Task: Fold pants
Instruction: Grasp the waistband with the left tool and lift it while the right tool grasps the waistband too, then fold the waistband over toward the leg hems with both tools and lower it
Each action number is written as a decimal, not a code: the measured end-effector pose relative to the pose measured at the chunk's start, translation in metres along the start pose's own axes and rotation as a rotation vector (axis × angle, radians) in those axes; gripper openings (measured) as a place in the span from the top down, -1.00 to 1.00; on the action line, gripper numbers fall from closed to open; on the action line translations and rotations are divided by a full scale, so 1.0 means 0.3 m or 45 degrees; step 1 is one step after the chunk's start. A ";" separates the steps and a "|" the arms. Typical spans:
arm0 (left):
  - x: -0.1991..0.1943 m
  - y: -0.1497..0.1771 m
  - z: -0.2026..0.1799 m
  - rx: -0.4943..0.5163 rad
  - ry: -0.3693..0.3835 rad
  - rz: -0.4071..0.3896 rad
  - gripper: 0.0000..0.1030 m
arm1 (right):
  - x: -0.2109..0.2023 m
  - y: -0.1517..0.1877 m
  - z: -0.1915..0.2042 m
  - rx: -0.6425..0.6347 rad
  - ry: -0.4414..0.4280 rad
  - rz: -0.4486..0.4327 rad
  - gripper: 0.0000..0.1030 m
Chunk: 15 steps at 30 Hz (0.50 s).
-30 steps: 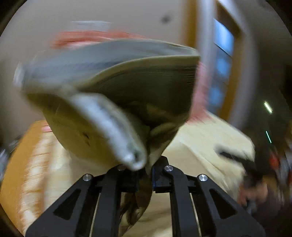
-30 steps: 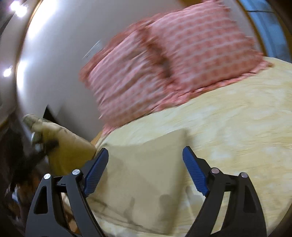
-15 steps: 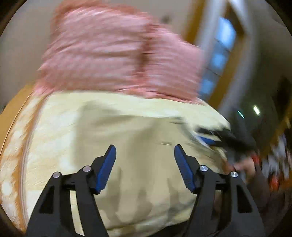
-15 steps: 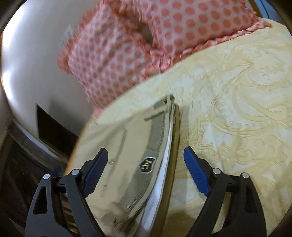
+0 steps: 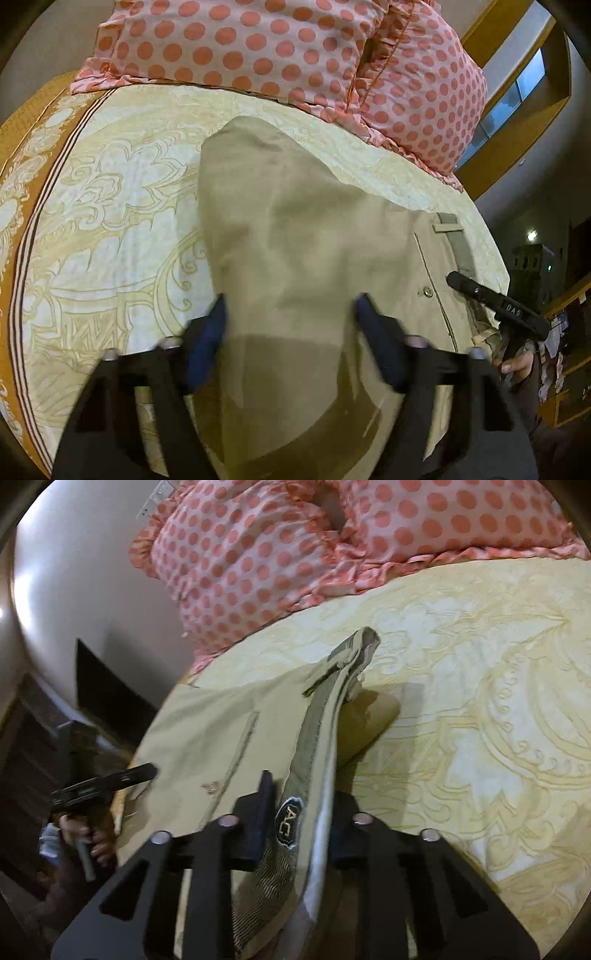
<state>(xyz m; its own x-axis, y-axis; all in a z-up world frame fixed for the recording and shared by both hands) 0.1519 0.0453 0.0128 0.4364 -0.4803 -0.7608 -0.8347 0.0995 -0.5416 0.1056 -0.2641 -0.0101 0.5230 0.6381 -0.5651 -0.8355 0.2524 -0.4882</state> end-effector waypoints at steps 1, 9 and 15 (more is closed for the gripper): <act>-0.005 -0.004 -0.003 0.010 -0.002 0.000 0.37 | -0.005 -0.010 0.008 0.003 -0.042 0.004 0.65; -0.008 -0.183 -0.050 0.084 -0.052 -0.139 0.78 | -0.026 -0.217 0.093 -0.094 -0.054 -0.114 0.70; 0.134 -0.346 0.002 0.005 -0.328 -0.168 0.55 | 0.048 -0.372 -0.015 -0.048 0.351 -0.214 0.40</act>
<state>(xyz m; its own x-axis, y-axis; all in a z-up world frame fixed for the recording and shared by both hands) 0.2563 0.0162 0.0382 0.6127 -0.2523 -0.7490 -0.7638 0.0545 -0.6432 0.2071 -0.2864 0.0333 0.6835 0.3672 -0.6309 -0.7293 0.3072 -0.6113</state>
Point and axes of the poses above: each gripper's, at about its wrist camera, not at the fingertips, and x roughly the way its jaws point, z to its left, y to its underside, the point moved 4 cm from there along x, roughly the way its jaws point, and after that the axes turned 4 degrees about x, right-handed, at the moved point
